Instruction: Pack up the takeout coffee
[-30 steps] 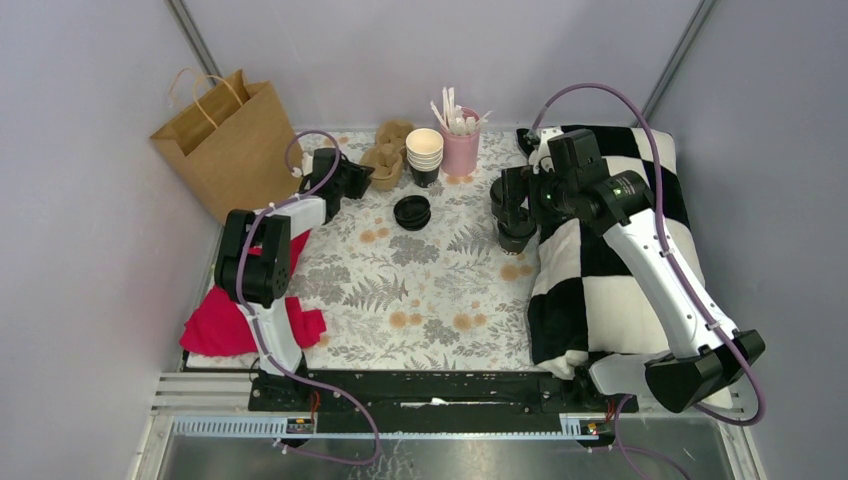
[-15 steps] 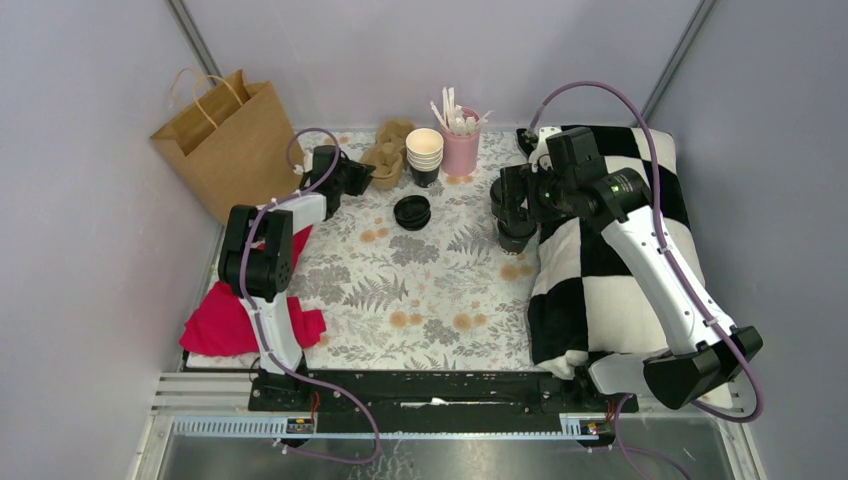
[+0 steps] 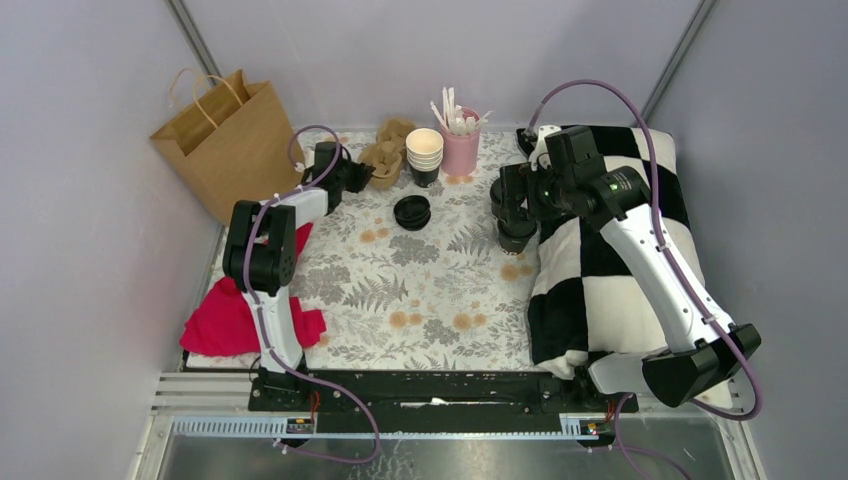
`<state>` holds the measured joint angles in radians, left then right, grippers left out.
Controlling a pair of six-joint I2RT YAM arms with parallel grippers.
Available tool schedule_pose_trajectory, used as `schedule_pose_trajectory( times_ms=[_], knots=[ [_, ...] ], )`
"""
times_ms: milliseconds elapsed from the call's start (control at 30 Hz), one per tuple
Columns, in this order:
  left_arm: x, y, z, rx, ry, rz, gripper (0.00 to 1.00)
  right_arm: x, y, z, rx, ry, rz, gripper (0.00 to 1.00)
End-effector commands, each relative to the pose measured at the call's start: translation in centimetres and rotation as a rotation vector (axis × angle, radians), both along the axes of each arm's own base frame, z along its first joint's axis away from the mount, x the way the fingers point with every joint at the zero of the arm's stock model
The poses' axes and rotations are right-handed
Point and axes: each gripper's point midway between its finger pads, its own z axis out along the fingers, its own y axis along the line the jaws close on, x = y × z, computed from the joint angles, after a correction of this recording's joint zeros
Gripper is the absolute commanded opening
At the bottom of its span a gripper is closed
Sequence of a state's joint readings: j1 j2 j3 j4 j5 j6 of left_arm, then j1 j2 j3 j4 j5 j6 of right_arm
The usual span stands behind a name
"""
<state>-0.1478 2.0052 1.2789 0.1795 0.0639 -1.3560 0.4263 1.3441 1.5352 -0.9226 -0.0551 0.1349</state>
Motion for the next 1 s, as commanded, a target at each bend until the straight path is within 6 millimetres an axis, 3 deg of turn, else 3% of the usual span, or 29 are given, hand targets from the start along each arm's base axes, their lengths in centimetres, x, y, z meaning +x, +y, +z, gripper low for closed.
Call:
schedule_pose_trajectory(
  times_ms=[0,100,333,533,667,767,867,967],
  knots=[
    [1.5,1.1,5.2,-0.025,-0.11,0.033,0.07,0.8,-0.4,2.0,-0.004,-0.073,-0.018,1.0],
    [1.6,1.9,8.1,-0.019,-0.162,0.043,0.0,0.7,-0.4,2.1,0.001,-0.074,-0.018,1.0],
    [1.3,3.6,16.1,-0.03,-0.305,0.063,0.0,0.5,0.2,2.6,0.039,-0.08,-0.005,1.0],
    [-1.1,2.6,21.6,0.038,-0.387,-0.057,0.0,0.2,1.1,3.0,0.082,-0.068,0.03,1.0],
    [-4.8,0.8,24.0,0.138,-0.397,-0.185,0.0,0.5,2.5,4.1,0.134,-0.07,0.069,1.0],
    [-9.2,-0.9,25.6,0.224,-0.402,-0.264,0.0,1.0,4.0,5.1,0.192,-0.062,0.099,1.0],
    [-13.1,-2.8,25.6,0.301,-0.377,-0.36,0.0,1.8,5.8,5.2,0.22,-0.01,0.104,1.0],
    [-16.4,-4.6,25.3,0.341,-0.383,-0.467,0.0,2.4,7.8,7.0,0.246,-0.011,0.122,1.0]
  ],
)
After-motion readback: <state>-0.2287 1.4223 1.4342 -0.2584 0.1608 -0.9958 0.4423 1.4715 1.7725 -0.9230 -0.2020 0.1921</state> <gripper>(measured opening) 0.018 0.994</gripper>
